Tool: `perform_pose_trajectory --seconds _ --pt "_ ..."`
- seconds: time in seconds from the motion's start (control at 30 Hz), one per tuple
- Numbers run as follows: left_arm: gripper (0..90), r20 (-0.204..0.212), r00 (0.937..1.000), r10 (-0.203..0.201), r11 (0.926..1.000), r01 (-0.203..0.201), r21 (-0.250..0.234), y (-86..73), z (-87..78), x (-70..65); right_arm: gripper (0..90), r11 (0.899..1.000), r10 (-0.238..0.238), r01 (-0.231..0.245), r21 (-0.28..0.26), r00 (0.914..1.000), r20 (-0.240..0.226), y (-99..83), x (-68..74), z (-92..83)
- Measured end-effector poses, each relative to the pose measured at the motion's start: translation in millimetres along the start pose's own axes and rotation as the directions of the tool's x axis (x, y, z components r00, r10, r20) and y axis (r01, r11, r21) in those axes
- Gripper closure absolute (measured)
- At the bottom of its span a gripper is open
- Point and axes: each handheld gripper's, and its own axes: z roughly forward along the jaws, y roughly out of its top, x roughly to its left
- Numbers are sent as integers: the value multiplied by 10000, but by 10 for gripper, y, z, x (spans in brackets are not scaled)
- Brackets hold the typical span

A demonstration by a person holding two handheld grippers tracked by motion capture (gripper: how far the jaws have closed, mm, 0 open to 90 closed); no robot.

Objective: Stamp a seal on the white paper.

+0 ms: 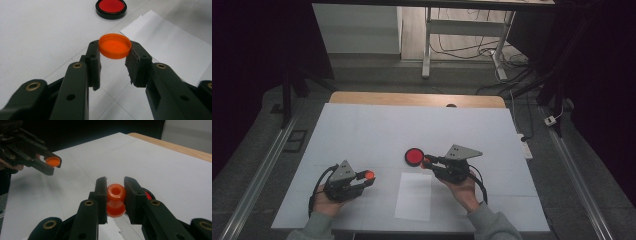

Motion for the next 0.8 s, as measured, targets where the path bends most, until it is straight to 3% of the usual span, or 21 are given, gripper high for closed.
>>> perform_pose_trajectory --seconds 0.8 --pt "651 8 10000 20 10000 -20 29 -1 2 1 726 9986 -215 243 461 9979 -610 -122 186 11"
